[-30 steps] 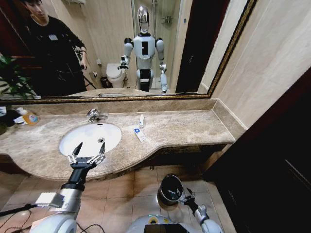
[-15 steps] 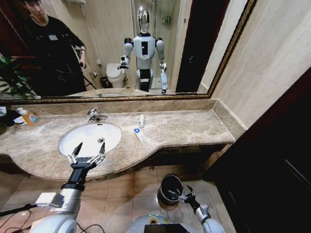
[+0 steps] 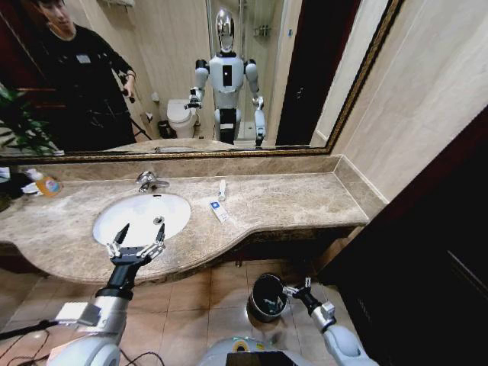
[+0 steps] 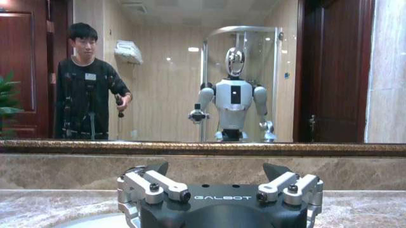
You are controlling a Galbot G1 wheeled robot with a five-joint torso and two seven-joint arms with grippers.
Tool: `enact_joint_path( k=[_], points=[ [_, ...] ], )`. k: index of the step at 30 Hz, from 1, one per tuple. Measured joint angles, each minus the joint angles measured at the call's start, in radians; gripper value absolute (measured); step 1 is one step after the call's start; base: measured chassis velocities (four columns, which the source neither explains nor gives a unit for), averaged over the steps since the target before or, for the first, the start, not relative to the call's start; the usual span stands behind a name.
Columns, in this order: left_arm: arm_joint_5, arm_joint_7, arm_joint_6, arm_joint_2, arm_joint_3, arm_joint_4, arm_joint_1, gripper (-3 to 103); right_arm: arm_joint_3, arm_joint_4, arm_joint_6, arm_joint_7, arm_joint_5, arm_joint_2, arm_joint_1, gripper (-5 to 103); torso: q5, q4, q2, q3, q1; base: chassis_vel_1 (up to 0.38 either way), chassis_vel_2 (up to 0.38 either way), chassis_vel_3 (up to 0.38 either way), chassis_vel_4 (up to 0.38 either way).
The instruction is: Pick up the trash from the sink and place it in the trash bin.
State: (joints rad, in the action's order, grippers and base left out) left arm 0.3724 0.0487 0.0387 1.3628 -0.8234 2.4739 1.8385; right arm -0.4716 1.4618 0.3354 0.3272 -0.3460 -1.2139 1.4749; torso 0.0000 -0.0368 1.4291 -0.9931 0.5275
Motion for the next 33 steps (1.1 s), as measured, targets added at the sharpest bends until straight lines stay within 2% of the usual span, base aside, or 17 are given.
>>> enact_joint_path(
  k=[3,16,19,25,29,33],
  points=[
    [0.000,0.000,0.000,0.000,0.000,0.000,0.000,100,-0.008,0.129,-0.045,-0.033,-0.026,0.020,0.024,100,-0.0001,0.0000,0.000,0.000,0.000,0.000,0.000,0.000,0.000],
    [0.000,0.000,0.000,0.000,0.000,0.000,0.000,100,-0.005,0.438,-0.151,-0.081,-0.026,0.051,0.027,100,-0.0001,0.0000,0.000,0.000,0.000,0.000,0.000,0.000,0.000],
    [0.000,0.000,0.000,0.000,0.000,0.000,0.000,100,0.009,0.529,-0.232,-0.094,-0.036,0.070,-0.023,100,-0.0002,0.0001,0.000,0.000,0.000,0.000,0.000,0.000,0.000],
    [0.000,0.000,0.000,0.000,0.000,0.000,0.000,100,0.057,0.501,-0.304,-0.093,-0.071,0.101,-0.133,100,-0.0001,0.0000,0.000,0.000,0.000,0.000,0.000,0.000,0.000],
    [0.000,0.000,0.000,0.000,0.000,0.000,0.000,100,0.113,0.416,-0.354,-0.022,-0.111,0.134,-0.238,100,-0.0003,0.0002,0.000,0.000,0.000,0.000,0.000,0.000,0.000],
    [0.000,0.000,0.000,0.000,0.000,0.000,0.000,100,0.189,0.336,-0.371,-0.011,-0.143,0.150,-0.339,100,0.0001,0.0000,0.000,0.000,0.000,0.000,0.000,0.000,0.000]
  ],
)
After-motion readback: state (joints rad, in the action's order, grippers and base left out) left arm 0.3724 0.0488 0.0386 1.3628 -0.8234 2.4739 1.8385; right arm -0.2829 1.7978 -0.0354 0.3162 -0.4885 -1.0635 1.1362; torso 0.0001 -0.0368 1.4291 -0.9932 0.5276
